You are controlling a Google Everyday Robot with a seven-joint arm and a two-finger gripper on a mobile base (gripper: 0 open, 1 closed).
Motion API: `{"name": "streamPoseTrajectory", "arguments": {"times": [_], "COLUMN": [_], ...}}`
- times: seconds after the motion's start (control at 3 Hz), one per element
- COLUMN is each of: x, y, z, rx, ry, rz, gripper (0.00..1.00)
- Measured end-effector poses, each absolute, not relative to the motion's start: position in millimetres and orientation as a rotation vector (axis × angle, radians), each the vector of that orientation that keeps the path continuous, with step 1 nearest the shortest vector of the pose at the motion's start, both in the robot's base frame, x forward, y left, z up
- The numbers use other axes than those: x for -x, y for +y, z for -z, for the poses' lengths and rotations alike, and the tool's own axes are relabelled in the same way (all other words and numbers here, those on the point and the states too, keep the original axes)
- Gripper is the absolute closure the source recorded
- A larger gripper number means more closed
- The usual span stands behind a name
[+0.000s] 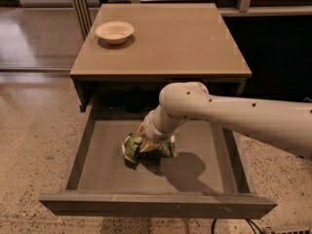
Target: Pick green jalapeno chip bag from top drawer and place on counter
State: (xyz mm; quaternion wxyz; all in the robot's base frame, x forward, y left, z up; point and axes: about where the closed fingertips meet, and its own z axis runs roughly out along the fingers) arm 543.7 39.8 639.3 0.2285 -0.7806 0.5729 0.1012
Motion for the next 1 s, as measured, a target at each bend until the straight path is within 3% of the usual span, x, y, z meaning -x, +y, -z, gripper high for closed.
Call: {"name": "streamPoseTrajectory", "arguments": {"times": [0.33,0.67,1.0], "x": [-547.2,-547.2,-547.9], "y": [38.9,38.9,38.7], "z": [-649.3,-646.3,-652.2], "rx": [2.140,2.140,2.136], "ry": [1.577,1.577,1.573], "rz": [-0.277,-0.277,-0.273], "gripper": [0.88,1.00,1.00]}}
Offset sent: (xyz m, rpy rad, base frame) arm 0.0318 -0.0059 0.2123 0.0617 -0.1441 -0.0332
